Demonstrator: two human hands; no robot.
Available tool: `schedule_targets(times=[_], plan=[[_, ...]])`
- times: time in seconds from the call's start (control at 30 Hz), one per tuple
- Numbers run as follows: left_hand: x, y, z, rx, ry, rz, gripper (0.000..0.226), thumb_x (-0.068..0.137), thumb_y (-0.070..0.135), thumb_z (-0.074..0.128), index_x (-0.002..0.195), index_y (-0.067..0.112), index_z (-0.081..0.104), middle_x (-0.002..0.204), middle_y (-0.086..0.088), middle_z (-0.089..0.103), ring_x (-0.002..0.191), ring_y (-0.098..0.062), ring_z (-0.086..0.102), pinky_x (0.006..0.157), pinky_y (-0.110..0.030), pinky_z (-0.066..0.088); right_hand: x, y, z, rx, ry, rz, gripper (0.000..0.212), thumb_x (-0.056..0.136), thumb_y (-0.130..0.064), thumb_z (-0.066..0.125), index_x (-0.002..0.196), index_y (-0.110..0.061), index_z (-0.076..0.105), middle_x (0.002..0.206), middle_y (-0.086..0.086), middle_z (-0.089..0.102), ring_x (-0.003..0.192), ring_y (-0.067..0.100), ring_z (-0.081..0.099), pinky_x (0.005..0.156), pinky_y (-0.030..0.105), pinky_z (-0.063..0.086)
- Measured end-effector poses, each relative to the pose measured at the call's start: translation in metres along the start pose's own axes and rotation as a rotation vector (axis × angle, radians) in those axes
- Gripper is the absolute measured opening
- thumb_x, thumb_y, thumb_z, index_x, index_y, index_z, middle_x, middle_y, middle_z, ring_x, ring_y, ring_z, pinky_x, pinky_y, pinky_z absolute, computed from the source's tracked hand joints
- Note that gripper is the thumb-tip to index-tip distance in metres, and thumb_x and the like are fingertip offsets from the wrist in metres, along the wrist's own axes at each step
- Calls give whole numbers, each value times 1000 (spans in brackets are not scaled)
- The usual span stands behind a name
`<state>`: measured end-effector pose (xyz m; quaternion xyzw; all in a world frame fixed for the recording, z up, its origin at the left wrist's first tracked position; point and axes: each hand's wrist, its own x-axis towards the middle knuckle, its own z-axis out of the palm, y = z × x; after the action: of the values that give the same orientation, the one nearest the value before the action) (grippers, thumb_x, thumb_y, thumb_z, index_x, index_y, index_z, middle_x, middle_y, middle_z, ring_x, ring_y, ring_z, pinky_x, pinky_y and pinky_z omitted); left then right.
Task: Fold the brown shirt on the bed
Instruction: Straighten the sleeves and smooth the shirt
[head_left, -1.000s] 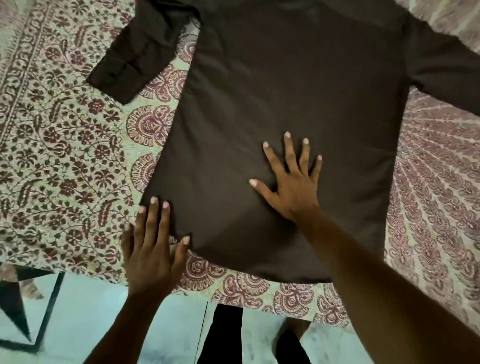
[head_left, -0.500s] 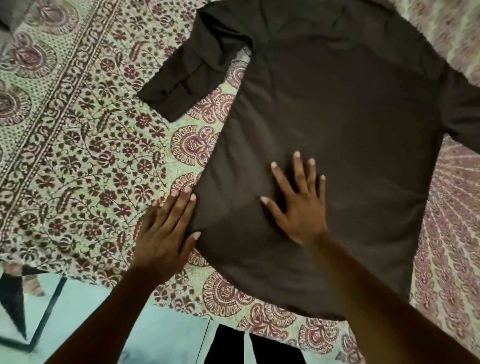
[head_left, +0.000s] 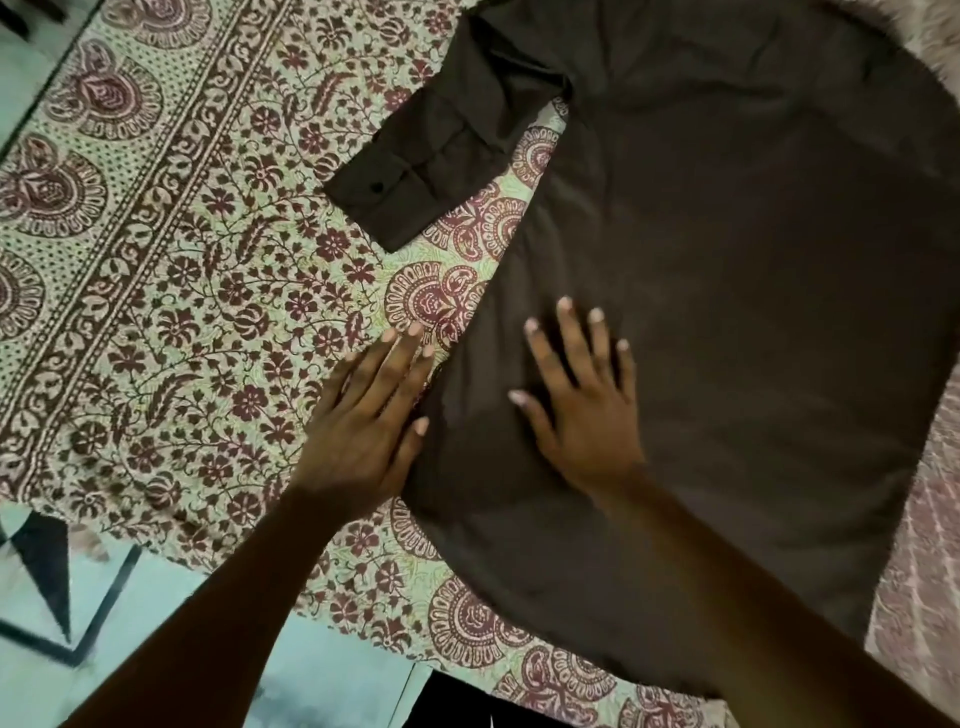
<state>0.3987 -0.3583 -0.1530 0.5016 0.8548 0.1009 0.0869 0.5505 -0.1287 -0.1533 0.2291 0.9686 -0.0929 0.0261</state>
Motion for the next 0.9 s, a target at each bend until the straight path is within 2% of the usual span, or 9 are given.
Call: schedule_targets(times=[0.1,0.23,0.3,0.37,0.43,0.57,0.67,0.77,0.9], plan=[[24,-4,-3,9,-18,29,62,107,39,31,165,16,26,174,-4,19,162,-22,15,129,-50,18,27,4,2,-54,-33,76,81,100,-71,37,167,-31,17,176,1,2,161,38,-4,125,65,10],[53,-15,-9,25,-24,32,64,106,39,36,165,17,25,175,-1,16,162,-20,14,130,-48,16,0,-3,9,-73,-133,-633,75,103,-66,40,165,-27,25,175,5,13,162,34,5,122,66,16],[66,-18,-11,34,-51,84,69,104,45,41,165,16,26,175,-3,16,162,-22,13,129,-50,19,-3,4,7,-32,-169,-798,68,106,-60,40,164,-26,30,174,6,18,162,29,11,125,60,17],[73,-19,-9,70,-90,141,75,102,52,43,165,16,25,175,-3,14,162,-23,12,127,-52,22,14,16,2,23,-95,-684,65,107,-55,42,162,-21,35,172,10,22,161,28,17,124,56,24],[76,-18,-5,112,-100,164,76,101,55,45,165,18,26,175,-3,15,162,-23,14,125,-52,26,50,35,-8,27,40,-412,64,106,-53,43,162,-21,36,172,11,22,160,30,18,122,58,27],[75,-18,1,124,-100,132,77,99,55,46,164,17,30,174,-4,19,161,-24,19,125,-52,27,134,68,-23,15,6,78,78,101,-70,36,166,-33,15,176,6,-1,160,41,-4,127,63,12],[75,-20,2,117,-104,126,77,97,55,48,163,19,32,174,-3,21,160,-24,21,124,-52,29,144,59,-11,-48,-38,-35,85,98,-75,34,167,-29,15,176,4,3,159,46,-4,124,67,10],[77,-21,1,100,-99,117,78,94,54,51,162,19,36,173,-3,24,159,-24,25,121,-52,32,116,42,-3,-29,-35,-313,79,101,-67,40,166,-23,24,175,4,11,161,39,2,124,63,15],[77,-21,2,85,-96,121,79,92,53,55,162,19,36,173,-2,25,159,-24,26,119,-53,34,76,31,1,13,-91,-461,70,106,-57,41,165,-25,25,175,1,12,162,30,5,126,59,17]])
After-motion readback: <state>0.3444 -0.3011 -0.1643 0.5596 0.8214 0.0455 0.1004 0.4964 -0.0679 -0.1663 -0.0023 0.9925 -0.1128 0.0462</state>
